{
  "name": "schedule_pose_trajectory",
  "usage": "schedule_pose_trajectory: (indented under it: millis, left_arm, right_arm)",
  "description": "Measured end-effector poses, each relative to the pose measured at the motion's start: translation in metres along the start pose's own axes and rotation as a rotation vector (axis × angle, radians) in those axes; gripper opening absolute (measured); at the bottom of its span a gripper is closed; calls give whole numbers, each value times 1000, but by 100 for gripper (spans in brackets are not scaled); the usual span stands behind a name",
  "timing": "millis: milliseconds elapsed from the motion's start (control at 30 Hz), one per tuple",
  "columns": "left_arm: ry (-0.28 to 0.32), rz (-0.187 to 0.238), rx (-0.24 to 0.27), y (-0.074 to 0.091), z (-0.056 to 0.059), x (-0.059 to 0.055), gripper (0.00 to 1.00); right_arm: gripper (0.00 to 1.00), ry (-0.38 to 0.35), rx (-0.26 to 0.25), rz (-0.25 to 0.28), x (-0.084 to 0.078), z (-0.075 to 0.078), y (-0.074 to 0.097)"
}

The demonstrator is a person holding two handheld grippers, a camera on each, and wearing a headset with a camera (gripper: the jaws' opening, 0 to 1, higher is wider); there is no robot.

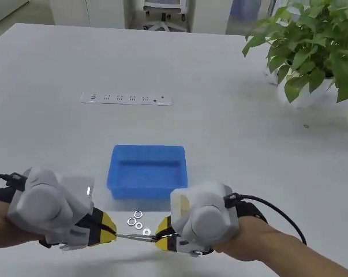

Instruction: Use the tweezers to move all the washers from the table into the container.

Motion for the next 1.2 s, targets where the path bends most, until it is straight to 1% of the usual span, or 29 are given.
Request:
schedule_pose_trajectory:
  millis: [300, 500, 667, 867, 967, 1100, 1200]
  left_arm:
    - [-13, 16, 1, 10, 0, 15, 5]
    - [-25, 24, 5, 13, 0, 24, 5]
    - [-37, 35, 5, 16, 0, 32, 5]
    - [-50, 47, 2, 17, 1, 44, 5]
    - [-61, 49, -1, 15, 3, 48, 5]
    - [-67, 64, -11, 12, 4, 55, 5]
    - [-76, 67, -24, 8, 6, 59, 5]
  right_arm:
    - [8, -25, -6, 31, 4, -1, 1]
    - [8, -41, -13, 38, 6, -1, 0]
    - [8, -65, -19, 56, 7, -1, 0]
    - [8, -80, -20, 67, 8, -2, -1]
    - [8, -87, -19, 68, 7, -3, -2]
    - [8, -93, -14, 69, 6, -5, -2]
    - [8, -93, -12, 63, 5, -6, -3]
Point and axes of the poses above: the centre of the closed fingertips' face, and the gripper's own axes: y roughly backward along the fingers, z roughly to its right, x roughly out of its top, the point moved 3 cm from there along y, roughly backward along the fingers, and after that the axes turned 6 degrees about z, right-handed, at the moved point
